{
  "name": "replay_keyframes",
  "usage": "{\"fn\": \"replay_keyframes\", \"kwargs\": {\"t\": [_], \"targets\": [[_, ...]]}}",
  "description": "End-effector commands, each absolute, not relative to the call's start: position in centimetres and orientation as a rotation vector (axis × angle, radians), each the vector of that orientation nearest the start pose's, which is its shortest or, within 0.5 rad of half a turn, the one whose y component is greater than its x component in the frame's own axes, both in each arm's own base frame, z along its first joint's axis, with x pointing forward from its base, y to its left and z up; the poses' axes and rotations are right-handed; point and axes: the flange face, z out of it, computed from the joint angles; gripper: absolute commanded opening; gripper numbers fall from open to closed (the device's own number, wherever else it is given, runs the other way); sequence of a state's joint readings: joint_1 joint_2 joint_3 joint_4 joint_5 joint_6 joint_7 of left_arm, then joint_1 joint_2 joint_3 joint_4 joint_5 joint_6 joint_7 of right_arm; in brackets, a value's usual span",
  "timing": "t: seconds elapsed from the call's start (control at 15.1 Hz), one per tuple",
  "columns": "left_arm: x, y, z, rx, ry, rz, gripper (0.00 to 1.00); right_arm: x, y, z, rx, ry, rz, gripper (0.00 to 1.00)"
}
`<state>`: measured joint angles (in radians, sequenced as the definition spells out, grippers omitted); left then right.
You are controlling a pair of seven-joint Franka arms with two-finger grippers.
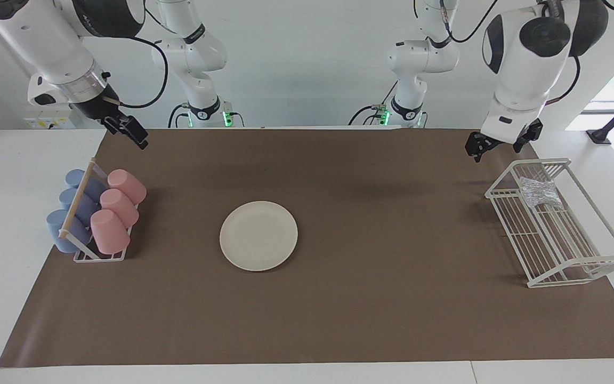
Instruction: Wipe plate with sponge
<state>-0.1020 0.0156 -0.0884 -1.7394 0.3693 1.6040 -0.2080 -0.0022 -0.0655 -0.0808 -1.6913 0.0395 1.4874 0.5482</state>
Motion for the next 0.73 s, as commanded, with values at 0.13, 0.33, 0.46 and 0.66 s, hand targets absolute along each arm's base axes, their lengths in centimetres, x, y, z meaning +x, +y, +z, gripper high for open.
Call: {"fn": "replay_keyframes", "kwargs": {"t": [0.13,0.33,0.46,0.66], "targets": [[56.6,-6.5,46.4,-2.468,0.103,0.099,1.0,51.5,-1.8,60.1,-2.792,1.48,0.251,1.0],[56.4,-4.9,43.6,-2.329,0.194,0.089,1.0,50.9,-0.8,60.9,-2.579,1.776,0.283,1.0],[56.5,-3.6,42.3,-2.263,0.198,0.094,1.0,50.6,-0.1,61.1,-2.537,1.819,0.289,1.0],[57.0,-1.9,41.4,-2.263,0.149,0.09,1.0,50.3,2.2,61.1,-2.517,1.887,0.308,1.0]]}}
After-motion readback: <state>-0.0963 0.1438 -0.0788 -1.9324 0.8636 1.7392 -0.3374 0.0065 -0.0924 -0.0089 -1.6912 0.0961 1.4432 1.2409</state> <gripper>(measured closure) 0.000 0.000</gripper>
